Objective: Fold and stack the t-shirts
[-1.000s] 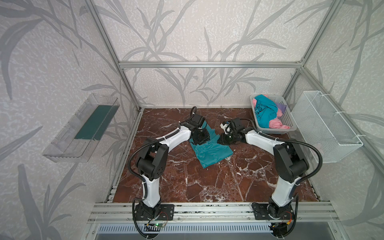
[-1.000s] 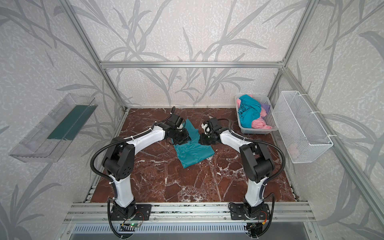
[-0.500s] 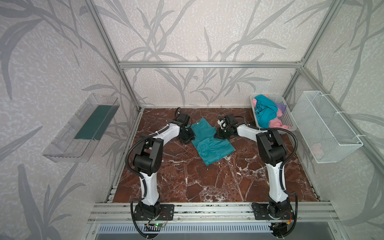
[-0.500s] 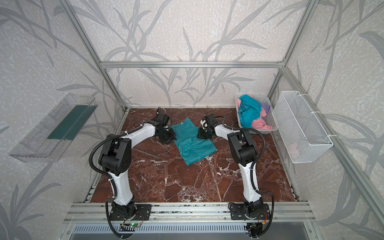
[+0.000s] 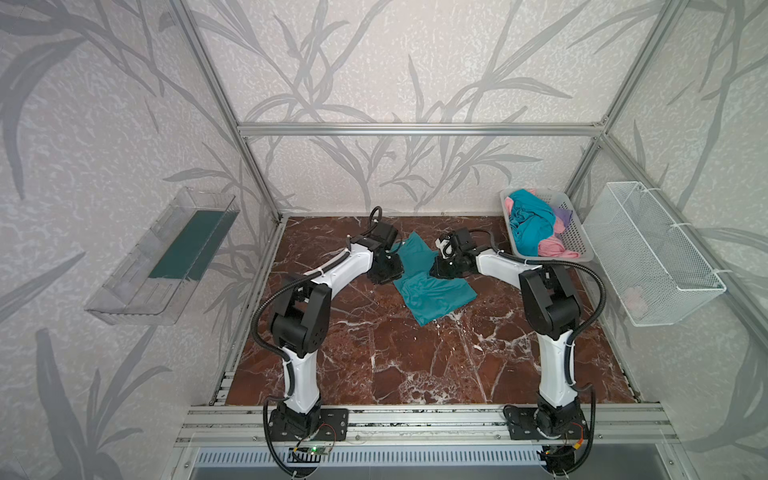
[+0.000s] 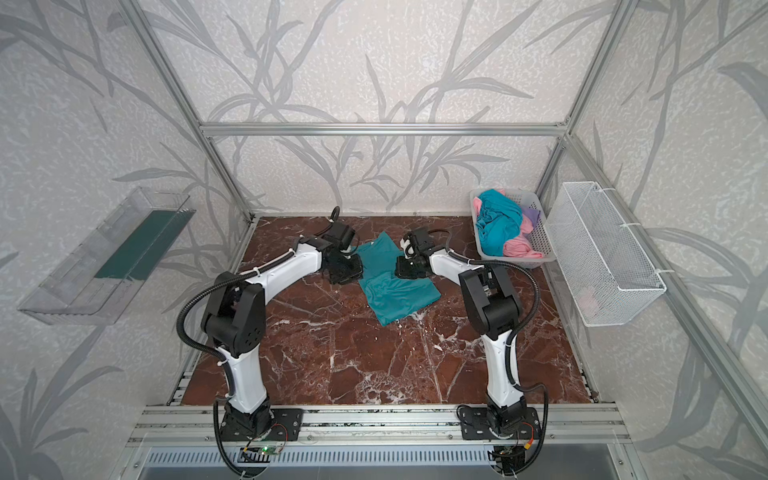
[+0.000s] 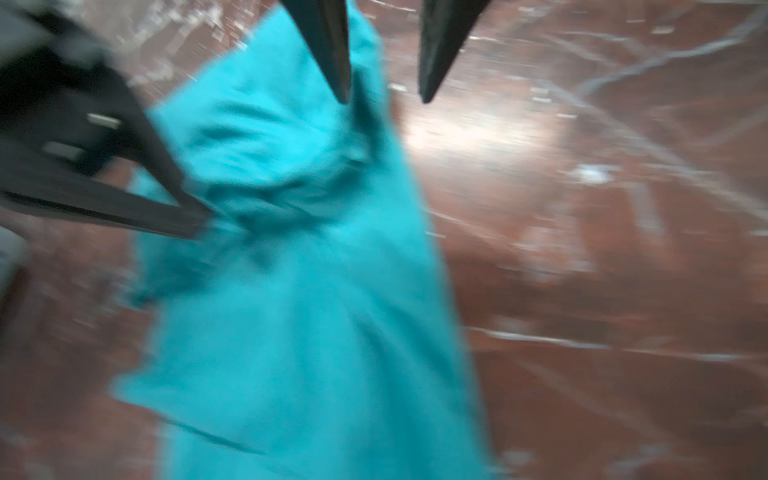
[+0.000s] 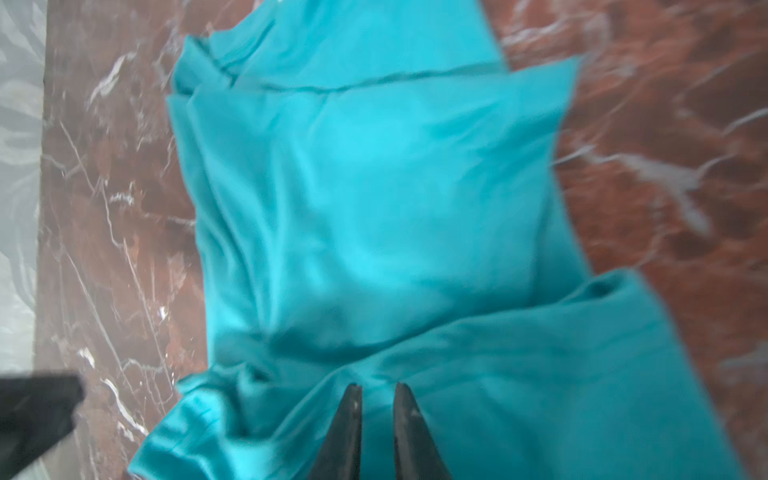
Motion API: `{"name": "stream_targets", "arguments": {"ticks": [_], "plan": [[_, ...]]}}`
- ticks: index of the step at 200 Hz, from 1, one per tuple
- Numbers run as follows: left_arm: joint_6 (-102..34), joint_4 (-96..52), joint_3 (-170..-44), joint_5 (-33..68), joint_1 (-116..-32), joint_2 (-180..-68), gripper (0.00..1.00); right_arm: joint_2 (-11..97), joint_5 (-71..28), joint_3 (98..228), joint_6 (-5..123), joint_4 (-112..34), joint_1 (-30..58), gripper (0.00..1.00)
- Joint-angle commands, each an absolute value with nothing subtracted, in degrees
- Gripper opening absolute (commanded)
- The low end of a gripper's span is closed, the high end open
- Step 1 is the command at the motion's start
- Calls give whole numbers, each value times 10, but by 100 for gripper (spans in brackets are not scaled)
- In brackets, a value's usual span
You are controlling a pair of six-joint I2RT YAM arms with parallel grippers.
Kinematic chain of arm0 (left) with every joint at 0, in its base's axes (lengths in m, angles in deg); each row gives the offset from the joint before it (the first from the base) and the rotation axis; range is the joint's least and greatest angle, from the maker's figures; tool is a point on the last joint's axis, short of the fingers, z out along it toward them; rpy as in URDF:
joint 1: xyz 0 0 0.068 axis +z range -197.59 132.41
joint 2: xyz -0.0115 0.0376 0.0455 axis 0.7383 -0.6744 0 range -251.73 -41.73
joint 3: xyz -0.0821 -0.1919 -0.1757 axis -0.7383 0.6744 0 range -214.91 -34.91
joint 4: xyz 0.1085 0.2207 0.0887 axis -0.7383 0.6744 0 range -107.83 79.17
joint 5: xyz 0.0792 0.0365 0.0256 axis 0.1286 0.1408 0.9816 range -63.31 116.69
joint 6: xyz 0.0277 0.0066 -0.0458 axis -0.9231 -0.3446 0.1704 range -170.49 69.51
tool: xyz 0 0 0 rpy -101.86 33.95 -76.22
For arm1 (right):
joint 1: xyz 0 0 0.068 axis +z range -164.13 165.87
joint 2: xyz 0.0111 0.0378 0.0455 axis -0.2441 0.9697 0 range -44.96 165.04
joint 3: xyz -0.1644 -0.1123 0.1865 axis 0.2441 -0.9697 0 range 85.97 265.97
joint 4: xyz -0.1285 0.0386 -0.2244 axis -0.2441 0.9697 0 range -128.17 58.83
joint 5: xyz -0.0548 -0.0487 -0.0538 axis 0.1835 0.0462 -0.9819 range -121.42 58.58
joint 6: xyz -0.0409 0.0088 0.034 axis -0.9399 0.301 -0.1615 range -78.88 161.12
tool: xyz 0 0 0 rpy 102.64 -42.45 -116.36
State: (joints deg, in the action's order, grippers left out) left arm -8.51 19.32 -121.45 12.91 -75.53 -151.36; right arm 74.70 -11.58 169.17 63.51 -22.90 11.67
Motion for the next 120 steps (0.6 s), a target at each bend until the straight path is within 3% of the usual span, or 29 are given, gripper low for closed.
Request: {"name": "stream_targets", "arguments": {"ticks": [1, 41, 78, 120], "plan": [[-60, 150, -1205, 100, -799, -1494, 22, 703, -164, 1651, 632, -223, 144, 17], [-41, 114, -1170, 104, -801, -1545, 18, 704, -154, 1632, 649, -225, 148, 16], [-33, 64, -1113, 105, -731, -1534, 16, 678, -172, 1609, 647, -231, 152, 16], [-58, 79, -1130, 120, -702, -1541, 16, 611, -226, 1592, 622, -219, 148, 18]]}}
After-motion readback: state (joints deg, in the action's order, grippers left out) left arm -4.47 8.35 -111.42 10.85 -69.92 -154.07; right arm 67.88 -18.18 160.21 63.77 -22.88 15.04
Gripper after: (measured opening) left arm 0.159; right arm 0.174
